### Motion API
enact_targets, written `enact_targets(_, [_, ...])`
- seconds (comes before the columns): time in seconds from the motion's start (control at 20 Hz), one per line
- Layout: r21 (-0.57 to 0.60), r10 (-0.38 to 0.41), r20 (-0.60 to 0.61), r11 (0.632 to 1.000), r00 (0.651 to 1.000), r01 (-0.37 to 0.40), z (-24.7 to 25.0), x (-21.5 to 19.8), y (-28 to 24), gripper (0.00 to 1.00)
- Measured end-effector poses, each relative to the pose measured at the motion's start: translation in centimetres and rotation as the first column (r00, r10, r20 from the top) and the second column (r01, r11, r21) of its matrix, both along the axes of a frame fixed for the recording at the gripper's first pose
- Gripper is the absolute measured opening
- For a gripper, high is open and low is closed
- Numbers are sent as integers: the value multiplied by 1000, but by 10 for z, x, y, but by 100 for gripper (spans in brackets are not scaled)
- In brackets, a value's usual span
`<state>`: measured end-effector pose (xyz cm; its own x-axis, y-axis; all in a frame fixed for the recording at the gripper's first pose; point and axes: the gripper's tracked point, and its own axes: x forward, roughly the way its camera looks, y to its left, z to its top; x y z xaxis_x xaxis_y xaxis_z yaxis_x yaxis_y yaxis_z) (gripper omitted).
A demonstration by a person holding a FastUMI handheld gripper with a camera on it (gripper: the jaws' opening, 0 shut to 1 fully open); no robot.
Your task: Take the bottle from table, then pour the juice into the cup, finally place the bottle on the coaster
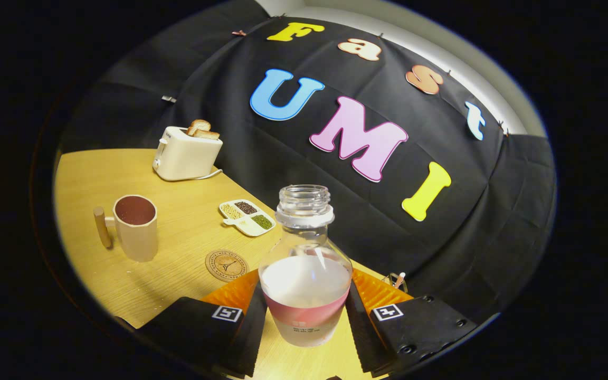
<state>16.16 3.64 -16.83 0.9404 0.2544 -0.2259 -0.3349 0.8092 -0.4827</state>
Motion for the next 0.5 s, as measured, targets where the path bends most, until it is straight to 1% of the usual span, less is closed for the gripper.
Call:
enact_targets(0.1, [-82,9,19,997,1000,-7,2,1,13,74])
enact_targets(0.3, [-225,55,52,974,997,-42,2,1,46,74])
enact_targets(0.5, [-306,94,43,949,995,-76,-10,0,72,74])
